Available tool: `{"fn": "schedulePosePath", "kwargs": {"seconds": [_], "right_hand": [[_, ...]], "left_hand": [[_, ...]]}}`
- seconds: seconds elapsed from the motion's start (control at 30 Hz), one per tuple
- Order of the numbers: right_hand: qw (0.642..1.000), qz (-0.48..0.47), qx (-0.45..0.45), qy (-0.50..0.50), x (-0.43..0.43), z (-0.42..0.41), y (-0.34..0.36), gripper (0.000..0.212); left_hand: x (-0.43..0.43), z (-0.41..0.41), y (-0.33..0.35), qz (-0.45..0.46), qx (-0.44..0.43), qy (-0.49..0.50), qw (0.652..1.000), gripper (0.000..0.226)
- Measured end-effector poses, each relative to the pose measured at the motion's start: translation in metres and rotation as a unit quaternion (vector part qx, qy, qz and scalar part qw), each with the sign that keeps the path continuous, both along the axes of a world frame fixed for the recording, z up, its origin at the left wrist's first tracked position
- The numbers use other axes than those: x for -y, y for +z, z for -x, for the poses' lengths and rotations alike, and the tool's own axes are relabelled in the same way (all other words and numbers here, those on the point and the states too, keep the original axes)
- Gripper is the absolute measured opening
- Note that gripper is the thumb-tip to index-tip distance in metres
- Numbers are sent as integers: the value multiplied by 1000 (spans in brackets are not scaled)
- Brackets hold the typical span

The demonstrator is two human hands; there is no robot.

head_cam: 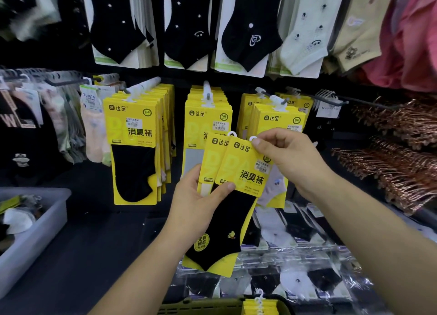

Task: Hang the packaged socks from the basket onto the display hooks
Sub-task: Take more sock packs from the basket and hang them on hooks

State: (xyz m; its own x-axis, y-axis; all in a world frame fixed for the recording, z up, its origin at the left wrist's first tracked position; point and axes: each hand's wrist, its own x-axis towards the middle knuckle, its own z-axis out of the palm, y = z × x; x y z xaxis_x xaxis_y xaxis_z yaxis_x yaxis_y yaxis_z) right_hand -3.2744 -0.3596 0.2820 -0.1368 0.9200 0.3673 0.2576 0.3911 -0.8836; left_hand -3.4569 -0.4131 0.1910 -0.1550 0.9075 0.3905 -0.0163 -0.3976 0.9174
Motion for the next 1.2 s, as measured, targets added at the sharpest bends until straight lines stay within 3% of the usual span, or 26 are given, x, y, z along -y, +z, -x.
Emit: {"fn": "schedulePosePath", "kwargs": {"seconds": [0.17,0.4,0.6,0.9,1.03,1.1,1.2], "right_hand": [[1000,6,-3,-5,-6,-6,8,8],[982,-72,-28,-171,-32,-30,39,16],[973,-108,31,-201,-49,-36,51,19],[951,-181,149,-202,-50,-33,46,17],[918,-253,161,-259,-34,-31,41,14],[935,-266,138,-192,-20,-23,39,10],[969,-186,153,-51,-2,-10,35,12]], "left_hand": [[-2,1,-2,-1,-9,-2,1000,33],[-8,13,-1,-1,-39,8,999,23],[-8,21,3,-7,-32,8,999,29],[-8,13,2,-5,-16,-9,1000,20],[-7,9,0,0,-27,-25,999,21],[-6,6,1,2,-36,-40,999,18],[-6,1,5,4,-54,-50,997,17]]}}
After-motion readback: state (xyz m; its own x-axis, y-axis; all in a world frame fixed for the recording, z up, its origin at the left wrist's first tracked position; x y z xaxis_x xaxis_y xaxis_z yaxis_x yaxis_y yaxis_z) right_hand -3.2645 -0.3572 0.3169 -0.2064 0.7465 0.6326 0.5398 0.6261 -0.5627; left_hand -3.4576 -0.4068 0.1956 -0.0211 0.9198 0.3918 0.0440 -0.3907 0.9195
